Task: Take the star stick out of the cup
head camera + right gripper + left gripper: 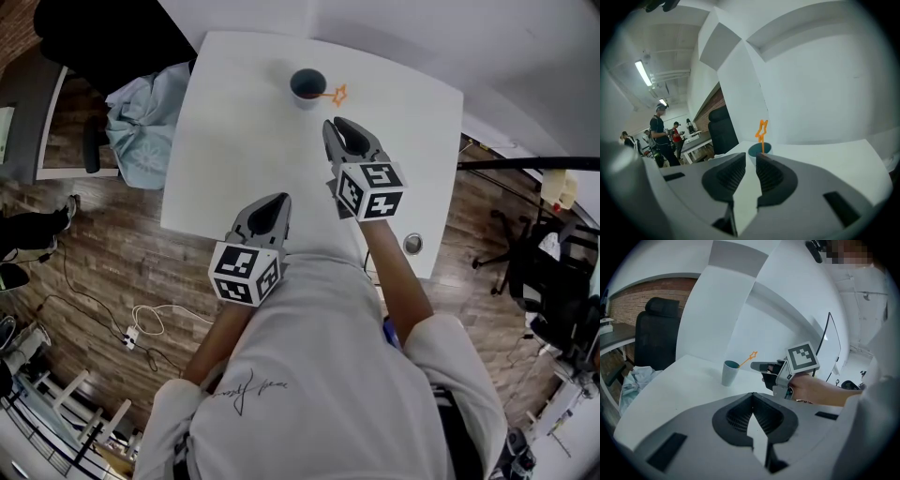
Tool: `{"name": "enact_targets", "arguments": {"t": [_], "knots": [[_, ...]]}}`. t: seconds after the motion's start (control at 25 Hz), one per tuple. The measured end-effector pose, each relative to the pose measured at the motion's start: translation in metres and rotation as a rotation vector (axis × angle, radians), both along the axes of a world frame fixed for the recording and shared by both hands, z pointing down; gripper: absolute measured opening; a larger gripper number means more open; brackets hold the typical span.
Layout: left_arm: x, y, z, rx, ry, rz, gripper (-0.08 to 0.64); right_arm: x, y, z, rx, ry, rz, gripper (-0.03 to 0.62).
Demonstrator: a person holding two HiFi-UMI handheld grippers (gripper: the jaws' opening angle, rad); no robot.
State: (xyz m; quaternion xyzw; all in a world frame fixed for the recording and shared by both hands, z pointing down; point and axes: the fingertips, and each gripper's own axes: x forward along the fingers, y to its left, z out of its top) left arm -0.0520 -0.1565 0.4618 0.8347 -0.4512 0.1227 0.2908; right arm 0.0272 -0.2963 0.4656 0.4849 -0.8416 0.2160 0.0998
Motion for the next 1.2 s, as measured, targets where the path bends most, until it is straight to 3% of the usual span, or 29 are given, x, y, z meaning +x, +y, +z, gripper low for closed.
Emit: {"name": "enact_targets", "arguments": {"t": [0.72, 1.2], "knots": [[-0.028, 0.0, 0.014, -0.042, -0.008, -0.045, 0.003, -0.009, -0.031, 0.017, -0.004, 0.023, 0.044, 0.04], [-0.027, 0.0, 0.022, -0.074, -0.008, -0.029, 0.003, -0.002, -0.049, 0.026, -0.017, -0.006, 0.113, 0.06]]}}
